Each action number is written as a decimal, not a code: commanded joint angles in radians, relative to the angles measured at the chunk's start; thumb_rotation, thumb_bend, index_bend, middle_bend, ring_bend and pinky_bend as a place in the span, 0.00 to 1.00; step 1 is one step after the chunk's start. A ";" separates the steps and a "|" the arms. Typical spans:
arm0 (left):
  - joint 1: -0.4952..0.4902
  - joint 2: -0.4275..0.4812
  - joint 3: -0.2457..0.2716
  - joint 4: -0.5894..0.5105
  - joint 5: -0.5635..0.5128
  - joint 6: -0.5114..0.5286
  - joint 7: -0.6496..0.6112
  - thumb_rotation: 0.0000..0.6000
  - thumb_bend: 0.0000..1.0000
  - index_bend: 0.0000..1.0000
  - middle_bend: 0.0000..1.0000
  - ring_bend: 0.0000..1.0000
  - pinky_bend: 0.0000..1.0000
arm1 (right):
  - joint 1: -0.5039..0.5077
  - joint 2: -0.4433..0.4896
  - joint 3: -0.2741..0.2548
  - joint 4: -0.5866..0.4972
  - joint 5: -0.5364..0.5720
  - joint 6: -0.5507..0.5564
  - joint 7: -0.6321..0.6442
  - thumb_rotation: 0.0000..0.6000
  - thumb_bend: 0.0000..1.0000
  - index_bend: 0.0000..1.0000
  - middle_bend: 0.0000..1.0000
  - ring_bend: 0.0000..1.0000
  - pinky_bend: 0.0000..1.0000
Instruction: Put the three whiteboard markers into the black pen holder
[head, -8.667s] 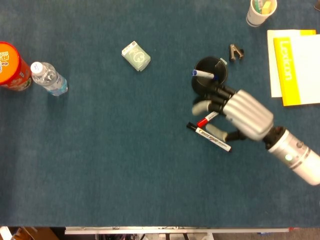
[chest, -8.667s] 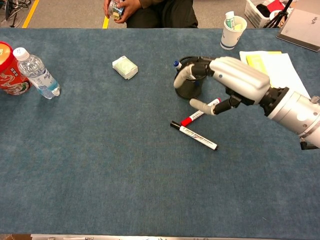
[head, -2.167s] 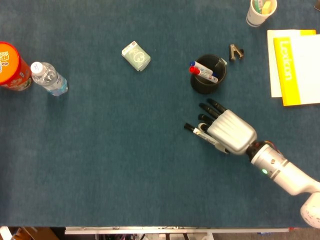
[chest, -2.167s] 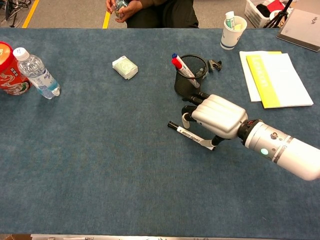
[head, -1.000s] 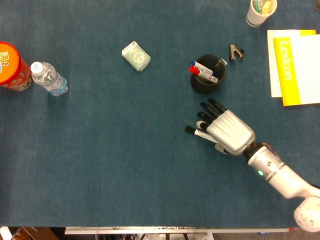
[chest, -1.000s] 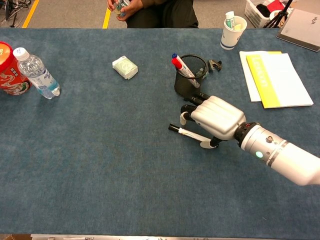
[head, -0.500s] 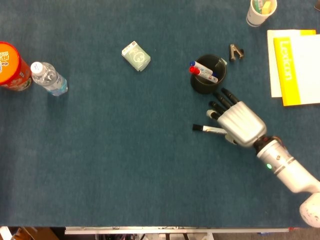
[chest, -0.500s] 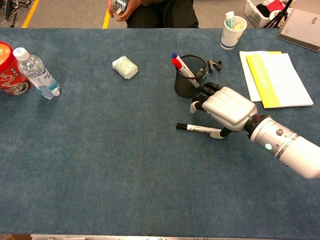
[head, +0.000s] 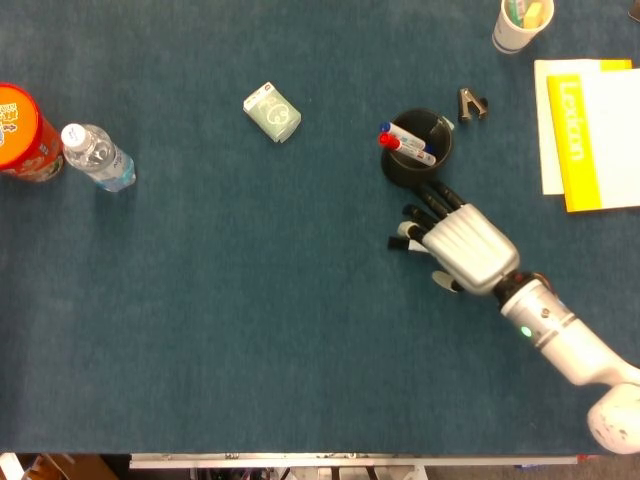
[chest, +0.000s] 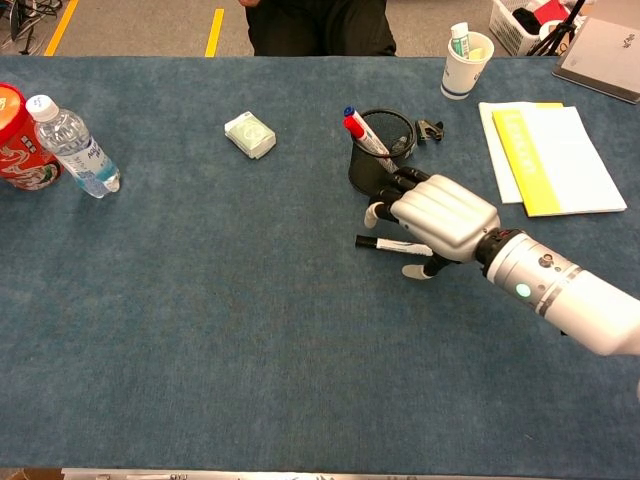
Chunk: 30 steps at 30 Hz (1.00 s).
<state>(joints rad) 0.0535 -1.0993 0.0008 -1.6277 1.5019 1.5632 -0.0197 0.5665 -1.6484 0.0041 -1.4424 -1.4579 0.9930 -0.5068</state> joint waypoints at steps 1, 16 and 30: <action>0.002 0.002 0.000 0.000 0.000 0.003 -0.002 1.00 0.42 0.22 0.22 0.22 0.17 | 0.006 -0.009 0.013 0.006 0.013 -0.003 -0.008 1.00 0.17 0.35 0.24 0.09 0.10; 0.007 0.004 0.000 0.003 -0.003 0.007 -0.006 1.00 0.42 0.22 0.22 0.22 0.17 | 0.067 0.004 0.065 -0.046 0.178 -0.113 -0.089 1.00 0.33 0.41 0.27 0.09 0.10; 0.006 0.005 0.001 0.004 -0.006 -0.001 -0.008 1.00 0.42 0.22 0.22 0.22 0.17 | 0.103 -0.015 0.042 -0.039 0.223 -0.114 -0.188 1.00 0.33 0.43 0.27 0.09 0.10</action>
<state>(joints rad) 0.0592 -1.0941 0.0019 -1.6242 1.4960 1.5626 -0.0277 0.6670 -1.6609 0.0485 -1.4832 -1.2372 0.8773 -0.6907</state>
